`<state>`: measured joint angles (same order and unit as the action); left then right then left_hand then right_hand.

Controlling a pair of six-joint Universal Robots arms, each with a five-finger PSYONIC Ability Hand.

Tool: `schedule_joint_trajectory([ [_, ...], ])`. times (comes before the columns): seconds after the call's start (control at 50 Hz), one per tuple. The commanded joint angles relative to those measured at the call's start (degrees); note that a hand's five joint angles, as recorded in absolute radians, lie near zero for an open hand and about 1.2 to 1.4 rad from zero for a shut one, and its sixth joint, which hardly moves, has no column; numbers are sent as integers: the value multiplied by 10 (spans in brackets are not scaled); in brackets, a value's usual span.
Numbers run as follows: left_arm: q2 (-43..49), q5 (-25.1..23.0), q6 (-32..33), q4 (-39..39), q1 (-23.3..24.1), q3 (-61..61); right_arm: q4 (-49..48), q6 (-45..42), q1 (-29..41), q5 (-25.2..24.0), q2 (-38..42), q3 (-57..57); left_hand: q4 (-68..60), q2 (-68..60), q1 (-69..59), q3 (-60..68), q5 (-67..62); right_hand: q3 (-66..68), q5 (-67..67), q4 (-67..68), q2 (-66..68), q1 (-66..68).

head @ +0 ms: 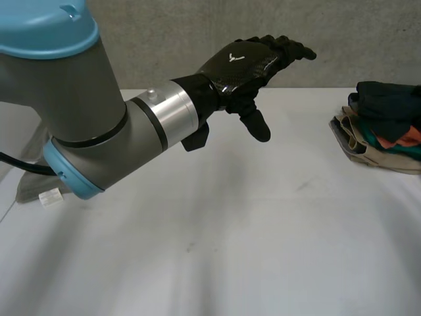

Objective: Fold the laundry.

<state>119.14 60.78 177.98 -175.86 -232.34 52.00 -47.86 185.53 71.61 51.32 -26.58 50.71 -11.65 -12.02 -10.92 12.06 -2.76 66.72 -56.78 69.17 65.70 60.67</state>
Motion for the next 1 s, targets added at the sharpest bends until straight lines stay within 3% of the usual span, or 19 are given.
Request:
schedule_joint_trajectory([
  [0.02, -3, 7, 2, 0, 7, 2, 3, 1, -19, 0, -22, 6, 8, 11, 0, -12, 19, 133, -132, 108, 143, 193],
  [0.04, -4, 7, 2, 0, 7, 2, 7, 1, -19, 0, -26, 7, 8, 11, 0, -12, 19, -68, 69, -93, -58, -8],
  [0.06, -5, 7, 1, 0, 8, 2, 14, 1, -19, 2, -40, 14, 8, 11, 0, -12, 19, -567, 568, -592, -557, -507],
  [0.2, -7, 7, 1, 0, 22, 2, 99, 0, -23, 30, -132, 69, 8, 11, 0, -12, 19, -567, 568, -592, -557, -507],
  [0.3, -8, 7, -1, 0, 29, 2, 239, -16, -51, 37, -232, 121, 8, 11, 0, -12, 19, -567, 568, -592, -557, -507],
  [0.4, -15, 7, -5, 1, 34, 4, 351, -91, -104, 60, -303, 170, 8, 11, 0, -12, 19, -567, 568, -592, -557, -507],
  [0.5, -15, 7, -5, 0, 39, 4, 448, -276, -153, 174, -365, 193, 9, 13, 2, -13, 20, -567, 568, -592, -557, -507],
  [0.56, -17, 8, -5, -2, 41, -4, 441, -363, -161, 245, -374, 189, 8, 11, 0, -12, 19, -567, 568, -592, -557, -507],
  [0.6, -22, 13, -7, -9, 40, -12, 419, -381, -154, 265, -381, 188, 6, 10, -1, -10, 17, -567, 568, -592, -557, -507],
  [0.74, -45, 122, -17, -13, 15, -83, 253, -304, -39, 259, -506, 269, 4, 8, -3, -8, 15, -567, 568, -592, -557, -507],
  [0.84, -60, 168, 11, 43, -79, -86, 200, -293, 64, 229, -566, 352, 4, 8, -3, -8, 15, -567, 568, -592, -557, -507],
  [0.92, -66, 175, 113, 110, -162, -45, 203, -304, 174, 223, -572, 420, 9, 13, 2, -13, 20, -567, 568, -592, -557, -507],
  [1.0, -57, 188, 229, 119, -226, 21, 231, -359, 266, 224, -560, 490, 11, 15, 4, -15, 22, -567, 568, -592, -557, -507],
])
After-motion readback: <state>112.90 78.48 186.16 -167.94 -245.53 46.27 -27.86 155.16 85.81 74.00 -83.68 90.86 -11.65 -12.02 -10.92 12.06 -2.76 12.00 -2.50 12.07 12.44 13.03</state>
